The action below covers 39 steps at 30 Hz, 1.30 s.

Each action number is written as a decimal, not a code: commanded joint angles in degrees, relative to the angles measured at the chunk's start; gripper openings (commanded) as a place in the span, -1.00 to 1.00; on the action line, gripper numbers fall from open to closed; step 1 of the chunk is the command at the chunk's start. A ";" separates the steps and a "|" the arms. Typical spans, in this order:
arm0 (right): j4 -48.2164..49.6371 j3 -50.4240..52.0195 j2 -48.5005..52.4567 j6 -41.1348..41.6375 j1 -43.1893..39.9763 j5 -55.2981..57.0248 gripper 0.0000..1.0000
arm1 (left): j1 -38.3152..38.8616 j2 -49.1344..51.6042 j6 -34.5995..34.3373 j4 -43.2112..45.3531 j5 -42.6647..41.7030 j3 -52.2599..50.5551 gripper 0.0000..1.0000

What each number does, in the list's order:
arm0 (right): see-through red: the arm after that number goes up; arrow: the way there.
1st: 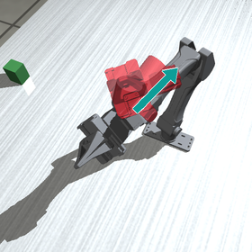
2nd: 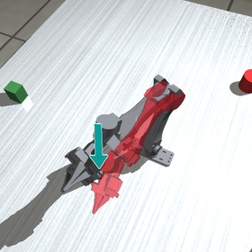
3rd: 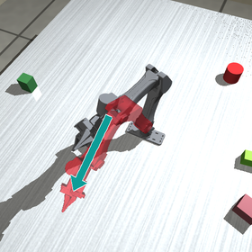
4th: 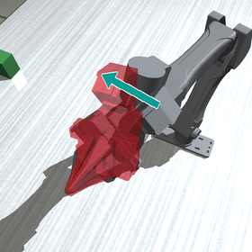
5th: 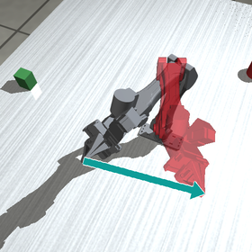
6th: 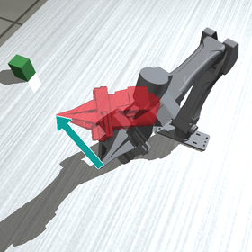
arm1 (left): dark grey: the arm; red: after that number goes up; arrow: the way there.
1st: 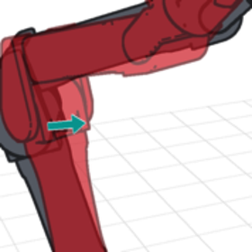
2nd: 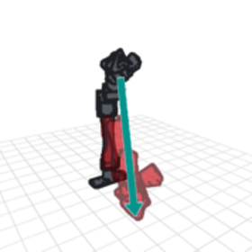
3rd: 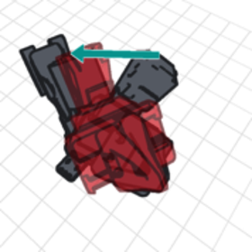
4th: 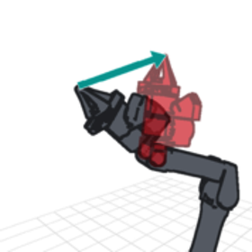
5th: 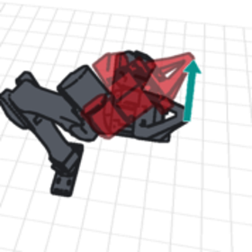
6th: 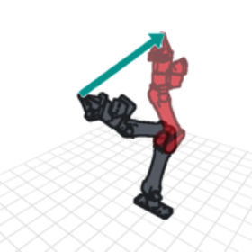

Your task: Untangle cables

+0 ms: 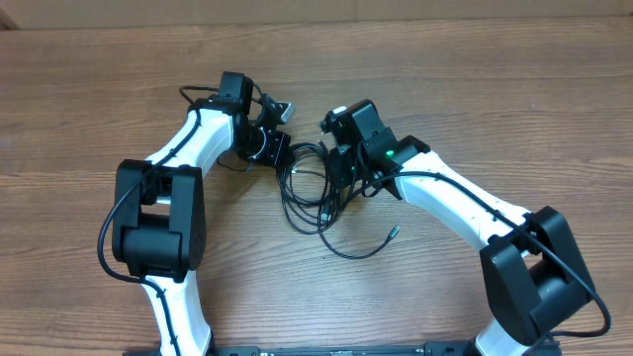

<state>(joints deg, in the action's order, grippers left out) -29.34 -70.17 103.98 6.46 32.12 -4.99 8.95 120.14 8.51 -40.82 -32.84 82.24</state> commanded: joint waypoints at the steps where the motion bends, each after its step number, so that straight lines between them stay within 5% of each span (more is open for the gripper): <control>1: -1.31 0.50 -0.37 12.81 -0.37 5.57 -0.92 | -0.31 0.70 -0.87 0.15 -1.75 0.74 -0.91; 4: -2.47 2.32 -0.37 19.04 -0.37 8.46 -0.92 | -0.31 0.70 -0.87 0.13 -1.73 0.74 -0.92; 12: -7.13 6.16 -0.35 19.28 -1.86 15.54 -0.92 | -0.31 0.70 -0.87 0.15 -1.73 0.74 -0.92; 22: -26.32 -4.42 -0.37 23.21 -6.23 13.77 -0.28 | -0.31 0.70 -1.31 0.39 -1.73 0.74 -0.89; 28: -29.79 -8.72 -0.37 13.44 -6.21 5.05 -0.07 | -0.31 0.70 -1.31 0.37 -1.73 0.74 -0.89; 31: -26.05 -8.66 -0.37 13.14 -6.21 -0.70 -0.08 | -0.31 0.70 -1.31 0.35 -1.73 0.74 -0.90; 33: -23.06 -8.57 -0.37 13.16 -6.21 -5.03 -0.63 | -0.31 0.70 -1.31 0.31 -1.73 0.74 -0.90; 34: -21.57 -8.44 -0.37 13.14 -6.21 -7.50 -0.72 | -0.28 0.70 -1.31 0.33 -1.73 0.74 -0.90; 37: -17.22 -7.72 -0.37 12.28 -5.90 -12.55 -0.67 | -0.31 0.70 -1.31 0.33 -1.73 0.74 -0.90; 39: -15.54 -6.86 -0.35 12.24 -5.44 -12.44 -0.39 | -0.31 0.70 -1.27 0.33 -1.70 0.74 -0.90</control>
<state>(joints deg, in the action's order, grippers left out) -46.15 -78.02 104.07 20.27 26.00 -12.05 8.95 120.14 7.62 -40.69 -33.04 82.24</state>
